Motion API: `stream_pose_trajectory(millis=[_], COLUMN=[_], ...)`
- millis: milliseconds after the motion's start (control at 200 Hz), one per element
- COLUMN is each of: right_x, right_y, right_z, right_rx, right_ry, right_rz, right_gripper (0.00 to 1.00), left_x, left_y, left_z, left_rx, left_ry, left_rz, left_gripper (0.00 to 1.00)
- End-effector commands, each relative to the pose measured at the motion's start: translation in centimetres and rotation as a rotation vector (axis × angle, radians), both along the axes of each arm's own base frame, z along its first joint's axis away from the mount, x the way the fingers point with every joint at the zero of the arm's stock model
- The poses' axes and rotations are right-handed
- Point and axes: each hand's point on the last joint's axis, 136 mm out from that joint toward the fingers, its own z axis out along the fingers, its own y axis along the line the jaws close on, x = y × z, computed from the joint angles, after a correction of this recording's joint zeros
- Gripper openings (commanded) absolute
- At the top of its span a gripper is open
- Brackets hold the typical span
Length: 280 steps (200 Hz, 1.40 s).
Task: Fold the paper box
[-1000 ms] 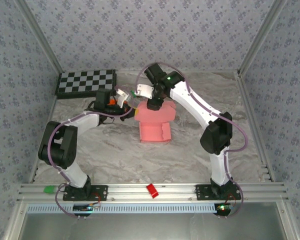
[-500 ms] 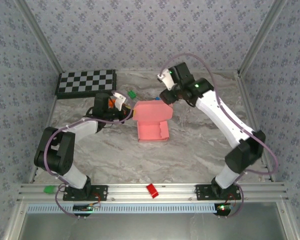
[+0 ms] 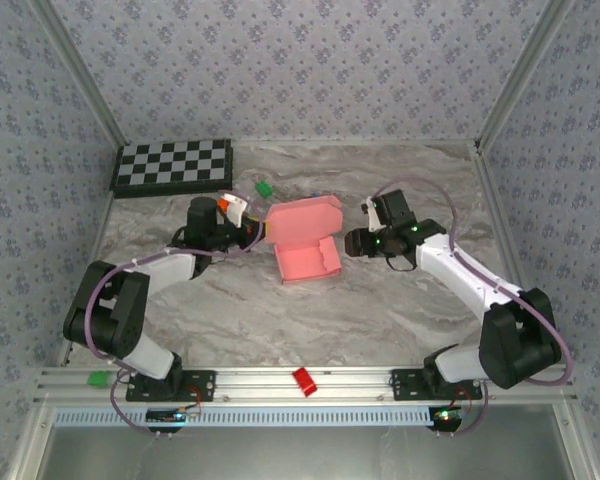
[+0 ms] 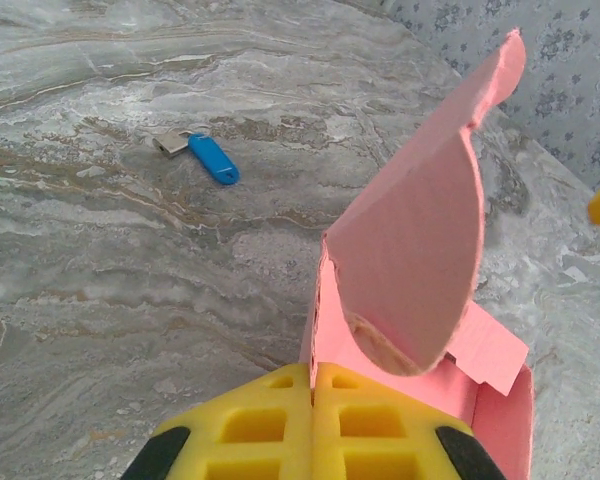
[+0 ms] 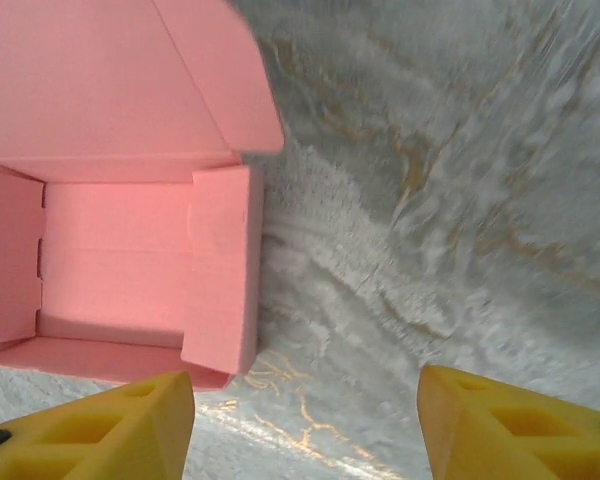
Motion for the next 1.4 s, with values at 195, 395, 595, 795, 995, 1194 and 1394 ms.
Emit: stream_pose_trajectory(millis=[195,395,595,795,995,1194,1394], right_x=[3.3,4.6,5.2,5.3,5.8,6.0,5.9], right_y=[2.9,3.9,4.5,5.1,5.2,5.6,5.8], right_z=[-0.9,-1.8,-2.8,-3.8,-4.6,-5.5,-6.3], right_rx=[0.251,0.276,0.292,0.301,0.287,0.278,0.244], right_ry=[-0.068,-0.058,-0.048,-0.035,-0.035,-0.022,-0.015], right_rz=[-0.084,-0.054,-0.047,-0.033,-0.033,-0.027,-0.024], right_gripper=[0.51,0.47,0.44,0.4,0.37,0.35,0.31], left_x=[-0.1,-0.2,-0.1,0.0,0.2,0.2,0.3], left_y=[-0.3,-0.5,-0.6,-0.6,-0.8,-0.9,-1.0], left_z=[2.4,2.6,2.5,2.2,2.0,1.8,1.6], left_rx=[-0.064,-0.069,-0.064,-0.061,-0.067,-0.069,-0.066], left_ry=[-0.088,-0.093,-0.088,-0.081,-0.067,-0.06,-0.052], left_rz=[0.0,-0.013,-0.017,-0.019,-0.026,-0.031,-0.034], left_gripper=[0.0,0.0,0.0,0.0,0.0,0.0,0.0])
